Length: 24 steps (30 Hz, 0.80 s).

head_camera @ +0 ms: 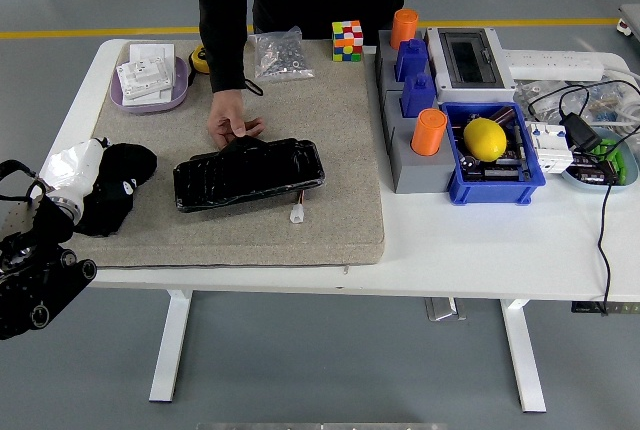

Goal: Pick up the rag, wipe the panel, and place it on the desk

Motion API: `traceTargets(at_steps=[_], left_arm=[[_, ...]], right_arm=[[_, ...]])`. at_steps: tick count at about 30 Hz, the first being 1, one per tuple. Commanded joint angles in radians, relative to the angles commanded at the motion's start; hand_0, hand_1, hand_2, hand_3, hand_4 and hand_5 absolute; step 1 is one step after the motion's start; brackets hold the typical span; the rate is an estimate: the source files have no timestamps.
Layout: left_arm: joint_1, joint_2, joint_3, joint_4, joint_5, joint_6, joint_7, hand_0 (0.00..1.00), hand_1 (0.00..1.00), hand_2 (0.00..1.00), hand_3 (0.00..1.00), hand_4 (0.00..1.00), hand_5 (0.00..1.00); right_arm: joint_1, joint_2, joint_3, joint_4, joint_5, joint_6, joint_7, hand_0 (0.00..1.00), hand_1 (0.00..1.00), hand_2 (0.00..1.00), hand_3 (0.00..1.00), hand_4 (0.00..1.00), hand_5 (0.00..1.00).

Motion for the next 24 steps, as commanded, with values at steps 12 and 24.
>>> traceTargets(at_steps=[12,24], left_arm=[[0.001,0.017,-0.028,-0.015,-0.012,-0.010,-0.007,0.467,0.703,0.763,0.768,0.998,0.402],[0.003,0.031,-0.049,-0.033,-0.058,-0.012,-0.019,0.472,0.711,0.771,0.783,0.998,0.501]], right_arm=[[0.002,0.002,0.004,-0.001,-0.001,-0.001,0.003,0.692,0.448,0.638,0.619,0.998,0.706],[0.007,0.002,0.011,-0.003,-0.007,0.000,0.003,0.693,0.448,0.638,0.619,0.998,0.705]])
